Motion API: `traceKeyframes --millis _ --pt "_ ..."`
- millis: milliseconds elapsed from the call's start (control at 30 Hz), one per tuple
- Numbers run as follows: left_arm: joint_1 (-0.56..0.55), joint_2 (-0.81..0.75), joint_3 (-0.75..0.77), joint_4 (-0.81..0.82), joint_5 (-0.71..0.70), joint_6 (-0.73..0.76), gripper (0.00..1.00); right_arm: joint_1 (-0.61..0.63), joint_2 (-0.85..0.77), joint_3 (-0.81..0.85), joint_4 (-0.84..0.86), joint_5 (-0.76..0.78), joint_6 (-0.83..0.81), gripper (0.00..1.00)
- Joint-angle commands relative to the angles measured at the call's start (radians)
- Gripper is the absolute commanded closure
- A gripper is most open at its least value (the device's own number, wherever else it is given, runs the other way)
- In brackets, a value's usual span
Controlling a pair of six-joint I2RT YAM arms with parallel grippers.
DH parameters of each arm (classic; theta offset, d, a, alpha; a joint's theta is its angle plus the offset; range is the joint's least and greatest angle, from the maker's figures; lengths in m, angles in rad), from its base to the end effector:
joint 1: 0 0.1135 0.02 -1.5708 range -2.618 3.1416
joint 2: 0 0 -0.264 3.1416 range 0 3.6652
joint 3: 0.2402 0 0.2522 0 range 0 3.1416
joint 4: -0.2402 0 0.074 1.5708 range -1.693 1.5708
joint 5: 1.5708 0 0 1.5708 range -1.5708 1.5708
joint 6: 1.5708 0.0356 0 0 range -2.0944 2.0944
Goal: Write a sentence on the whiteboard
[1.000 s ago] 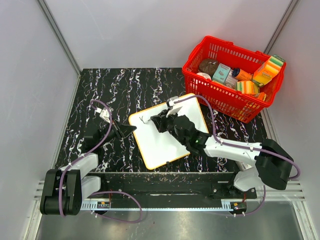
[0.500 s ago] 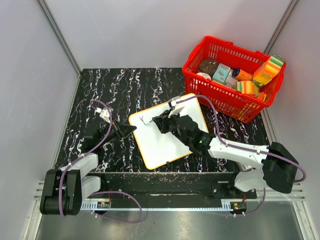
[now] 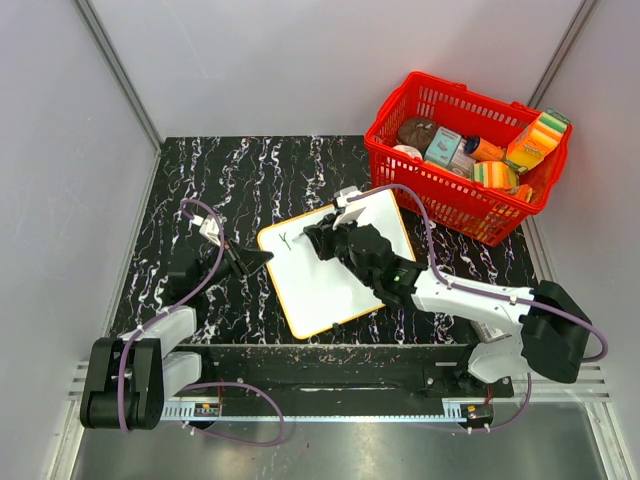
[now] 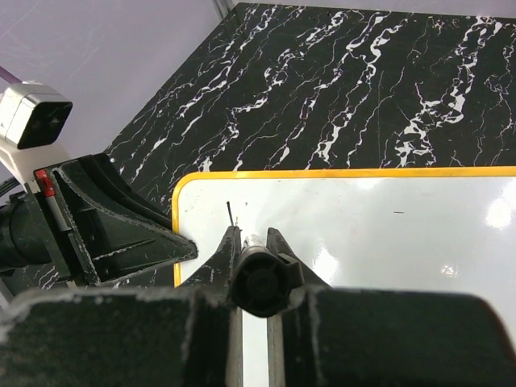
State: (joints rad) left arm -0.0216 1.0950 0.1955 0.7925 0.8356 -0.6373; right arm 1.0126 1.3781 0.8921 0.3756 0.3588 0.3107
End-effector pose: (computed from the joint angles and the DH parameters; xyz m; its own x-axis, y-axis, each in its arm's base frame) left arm 0.1951 -0.0306 0.1832 -0.5331 -0.3877 -0.7520 0.5407 0.5275 -0.6553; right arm 0.1805 0.2654 0.2994 -0.2419 0.1532 -0.9582 -0.5623 0.7826 0.2670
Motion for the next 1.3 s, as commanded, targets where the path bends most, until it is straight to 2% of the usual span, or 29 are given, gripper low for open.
traceKeyframes --millis 0,667,1267 --pt "-0.005 0.009 -0.007 0.033 0.017 0.065 1.00 0.000 0.024 0.050 0.023 0.046 -0.021 1.00" --pt "-0.005 0.008 -0.008 0.036 0.017 0.065 1.00 -0.011 0.030 -0.002 0.014 -0.018 0.004 1.00" --pt "-0.005 0.008 -0.008 0.034 0.017 0.065 1.00 -0.009 0.007 -0.056 -0.012 0.051 0.010 1.00"
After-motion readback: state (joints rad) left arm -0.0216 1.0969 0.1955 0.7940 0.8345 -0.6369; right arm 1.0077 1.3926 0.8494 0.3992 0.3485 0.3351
